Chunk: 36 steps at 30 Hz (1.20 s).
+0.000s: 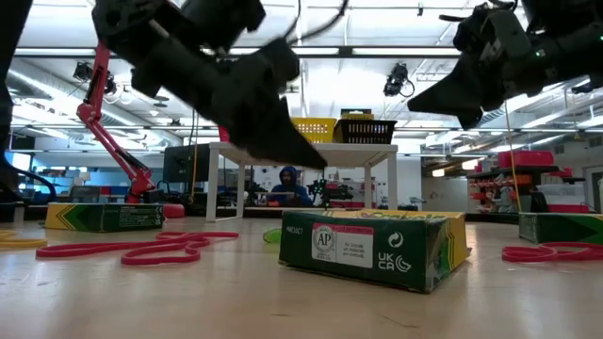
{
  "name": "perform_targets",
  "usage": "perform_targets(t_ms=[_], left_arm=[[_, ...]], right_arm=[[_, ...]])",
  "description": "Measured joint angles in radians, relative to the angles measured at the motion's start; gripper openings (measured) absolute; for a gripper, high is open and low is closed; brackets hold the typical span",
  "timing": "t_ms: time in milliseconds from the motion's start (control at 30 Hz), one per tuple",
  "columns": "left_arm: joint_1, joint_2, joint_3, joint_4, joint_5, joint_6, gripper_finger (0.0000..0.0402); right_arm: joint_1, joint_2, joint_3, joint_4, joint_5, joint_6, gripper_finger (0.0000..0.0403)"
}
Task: Pick & Place Office Desk Supplies
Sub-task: Put the yellow rubber band into the red bin on the shelf
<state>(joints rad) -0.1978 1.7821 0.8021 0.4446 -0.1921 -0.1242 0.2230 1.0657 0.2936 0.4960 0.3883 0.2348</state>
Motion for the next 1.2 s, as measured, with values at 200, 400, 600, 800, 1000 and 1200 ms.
perform_targets(t_ms=[200, 400, 600, 800, 1000, 1200], left_arm=[[-0.035, 0.040, 0.000, 0.000, 0.002, -0.059, 0.0063], [-0.071, 0.030, 0.002, 0.003, -0.013, -0.061, 0.0091], [-0.078, 0.030, 0.001, -0.035, -0.025, -0.103, 0.0130], [-0.079, 0.043, 0.001, -0.029, -0.016, -0.121, 0.0170], [-0.076, 0.096, 0.022, -0.051, -0.061, -0.103, 0.0179], [-0.054, 0.105, 0.051, -0.136, -0.110, -0.102, 0.0158]], right_arm=[[0.000, 0.000, -0.027, 0.010, 0.009, 0.002, 0.0005], [0.000, 0.000, -0.027, 0.031, 0.023, -0.003, 0.0005], [-0.001, 0.000, -0.027, 0.030, 0.023, -0.003, 0.0005], [0.000, 0.000, -0.027, 0.034, 0.023, -0.004, 0.0005], [0.000, 0.000, -0.027, 0.038, 0.023, -0.004, 0.0005], [-0.001, 0.000, -0.027, 0.047, 0.023, -0.004, 0.0005]])
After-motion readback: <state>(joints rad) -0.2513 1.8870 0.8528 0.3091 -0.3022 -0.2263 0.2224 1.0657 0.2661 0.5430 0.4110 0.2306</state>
